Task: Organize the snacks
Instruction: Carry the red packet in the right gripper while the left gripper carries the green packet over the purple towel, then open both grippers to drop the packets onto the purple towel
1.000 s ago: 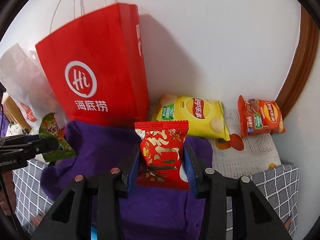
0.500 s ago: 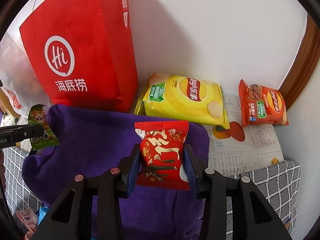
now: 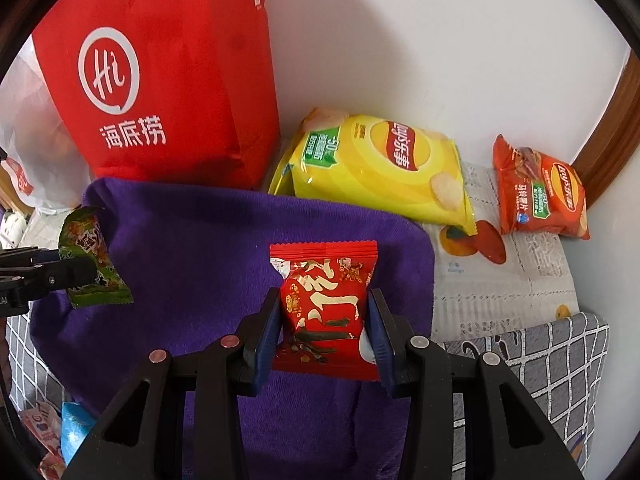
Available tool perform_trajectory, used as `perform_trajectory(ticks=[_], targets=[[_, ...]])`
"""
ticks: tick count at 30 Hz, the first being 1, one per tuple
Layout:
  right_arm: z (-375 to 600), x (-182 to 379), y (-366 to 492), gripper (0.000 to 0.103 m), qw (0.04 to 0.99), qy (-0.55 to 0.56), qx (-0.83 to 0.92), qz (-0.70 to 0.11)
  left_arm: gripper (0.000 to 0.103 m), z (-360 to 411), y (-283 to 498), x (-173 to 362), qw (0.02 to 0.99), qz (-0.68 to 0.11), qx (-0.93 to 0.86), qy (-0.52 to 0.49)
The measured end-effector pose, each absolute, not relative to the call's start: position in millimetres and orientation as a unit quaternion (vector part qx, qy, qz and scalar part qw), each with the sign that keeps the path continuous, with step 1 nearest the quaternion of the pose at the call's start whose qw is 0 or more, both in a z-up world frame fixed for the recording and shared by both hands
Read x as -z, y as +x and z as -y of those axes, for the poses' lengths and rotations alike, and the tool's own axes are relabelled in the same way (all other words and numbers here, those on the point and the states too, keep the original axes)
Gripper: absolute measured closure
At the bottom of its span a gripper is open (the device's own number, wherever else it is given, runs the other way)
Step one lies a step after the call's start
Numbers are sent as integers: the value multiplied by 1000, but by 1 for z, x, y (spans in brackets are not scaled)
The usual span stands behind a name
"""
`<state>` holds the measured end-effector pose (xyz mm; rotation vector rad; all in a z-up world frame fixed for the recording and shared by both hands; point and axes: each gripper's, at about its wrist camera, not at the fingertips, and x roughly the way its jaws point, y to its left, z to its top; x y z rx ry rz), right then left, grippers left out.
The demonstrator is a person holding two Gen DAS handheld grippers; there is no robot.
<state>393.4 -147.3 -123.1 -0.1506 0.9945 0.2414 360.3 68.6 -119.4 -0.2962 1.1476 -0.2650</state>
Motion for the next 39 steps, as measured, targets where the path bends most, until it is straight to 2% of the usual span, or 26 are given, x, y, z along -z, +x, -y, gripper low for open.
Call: perform_trajectory(ticks=[24,27,30,34,39], targets=[[141,137,394,61,862,-78,-121,-487,62,-50,362,127,818,-548,136,-113],[140,136,393,59,860,-72,-128,-488,52,-51,362,126,819,-549,131,-106],[139,131,391,51,862,-66,-138,-484,40,-51,359,119,823,-542,133,-103],[135,117,383,41,870,-62,-144,-467,36,-52,355,107,832,-530,131,-93],[125,96,371,38,879,-63,-140,-452,32,-53,349,90,844,-518,111,-81]])
